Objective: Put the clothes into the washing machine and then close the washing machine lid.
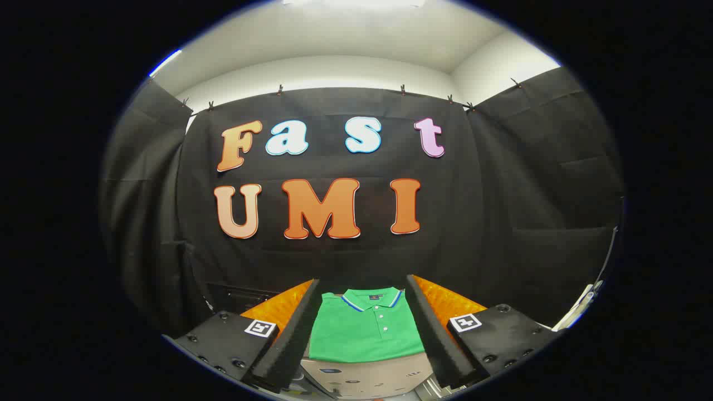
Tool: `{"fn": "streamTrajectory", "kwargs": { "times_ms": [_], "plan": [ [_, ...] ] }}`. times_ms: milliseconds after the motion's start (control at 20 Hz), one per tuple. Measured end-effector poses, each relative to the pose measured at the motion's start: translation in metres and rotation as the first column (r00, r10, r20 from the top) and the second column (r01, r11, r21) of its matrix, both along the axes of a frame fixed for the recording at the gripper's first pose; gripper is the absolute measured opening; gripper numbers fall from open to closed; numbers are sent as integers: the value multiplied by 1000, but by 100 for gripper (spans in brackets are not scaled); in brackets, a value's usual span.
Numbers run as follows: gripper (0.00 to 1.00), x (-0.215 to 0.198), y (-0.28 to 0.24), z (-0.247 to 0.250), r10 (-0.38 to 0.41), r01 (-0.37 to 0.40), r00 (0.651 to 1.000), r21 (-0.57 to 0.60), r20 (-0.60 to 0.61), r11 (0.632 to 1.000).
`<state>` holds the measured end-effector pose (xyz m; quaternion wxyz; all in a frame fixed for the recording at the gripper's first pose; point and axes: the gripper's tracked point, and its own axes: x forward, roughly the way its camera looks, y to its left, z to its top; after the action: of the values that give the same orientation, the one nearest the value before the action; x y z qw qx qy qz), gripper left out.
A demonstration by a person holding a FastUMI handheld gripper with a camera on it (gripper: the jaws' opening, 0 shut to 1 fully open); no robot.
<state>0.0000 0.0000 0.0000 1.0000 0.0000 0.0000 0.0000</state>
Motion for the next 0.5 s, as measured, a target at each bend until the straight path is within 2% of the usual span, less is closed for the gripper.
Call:
{"fn": "streamTrajectory", "kwargs": {
  "times_ms": [500],
  "plan": [
    [97, -2, 8, 3, 6, -6, 1000, -4, -1, 1000]
  ]
}}
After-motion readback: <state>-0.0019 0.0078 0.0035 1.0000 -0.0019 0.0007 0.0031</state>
